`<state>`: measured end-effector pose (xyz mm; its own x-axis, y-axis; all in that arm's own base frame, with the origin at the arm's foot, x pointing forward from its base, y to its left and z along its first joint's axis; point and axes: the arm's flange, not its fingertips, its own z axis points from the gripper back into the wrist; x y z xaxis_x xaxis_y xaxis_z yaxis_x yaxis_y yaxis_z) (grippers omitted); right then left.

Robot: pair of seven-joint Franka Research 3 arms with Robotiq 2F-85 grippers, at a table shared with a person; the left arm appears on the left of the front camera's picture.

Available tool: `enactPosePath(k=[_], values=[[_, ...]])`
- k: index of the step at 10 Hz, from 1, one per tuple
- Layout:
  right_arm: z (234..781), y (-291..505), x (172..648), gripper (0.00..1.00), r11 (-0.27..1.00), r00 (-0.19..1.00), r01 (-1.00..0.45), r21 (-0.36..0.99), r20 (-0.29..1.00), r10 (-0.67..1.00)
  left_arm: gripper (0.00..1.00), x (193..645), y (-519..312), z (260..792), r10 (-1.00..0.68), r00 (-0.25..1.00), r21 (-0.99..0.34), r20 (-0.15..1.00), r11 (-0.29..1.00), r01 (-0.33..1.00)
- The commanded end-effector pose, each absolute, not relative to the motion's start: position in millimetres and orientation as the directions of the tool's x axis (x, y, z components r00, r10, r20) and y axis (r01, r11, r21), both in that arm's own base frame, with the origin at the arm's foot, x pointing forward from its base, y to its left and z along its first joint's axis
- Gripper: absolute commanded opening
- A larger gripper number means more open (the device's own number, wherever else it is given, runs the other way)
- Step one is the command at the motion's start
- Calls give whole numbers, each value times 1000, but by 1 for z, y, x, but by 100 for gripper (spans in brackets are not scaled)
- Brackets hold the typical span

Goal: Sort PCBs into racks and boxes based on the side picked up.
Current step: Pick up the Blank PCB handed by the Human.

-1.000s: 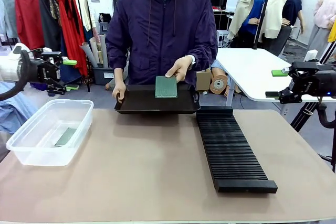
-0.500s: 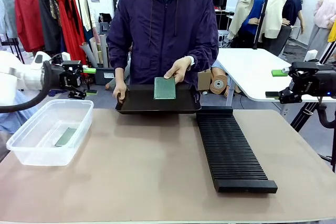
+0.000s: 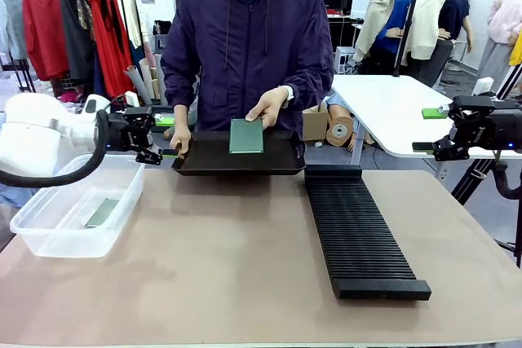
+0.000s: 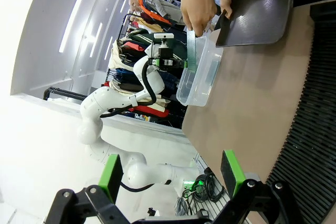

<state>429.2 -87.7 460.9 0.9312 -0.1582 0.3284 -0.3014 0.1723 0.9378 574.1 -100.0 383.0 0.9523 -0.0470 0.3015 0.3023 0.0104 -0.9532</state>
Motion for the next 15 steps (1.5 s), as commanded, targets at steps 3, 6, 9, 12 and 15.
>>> enactPosePath(k=[3, 6, 9, 12, 15], values=[[462, -87, 428, 100, 172, 929, -308, 936, 335, -159, 100, 580, -138, 369, -37, 941, -941, 337, -47, 335], [462, -87, 428, 100, 172, 929, -308, 936, 335, -159, 100, 583, -168, 363, -44, 937, -938, 346, -56, 343], [462, -87, 428, 100, 172, 929, -308, 936, 335, -159, 100, 580, -188, 362, -30, 920, -920, 390, -65, 388], [462, -87, 428, 100, 172, 929, -308, 936, 335, -159, 100, 585, -204, 358, -6, 919, -917, 393, -78, 392], [462, -87, 428, 100, 172, 929, -308, 936, 335, -159, 100, 587, -216, 354, -5, 923, -919, 385, -89, 383]])
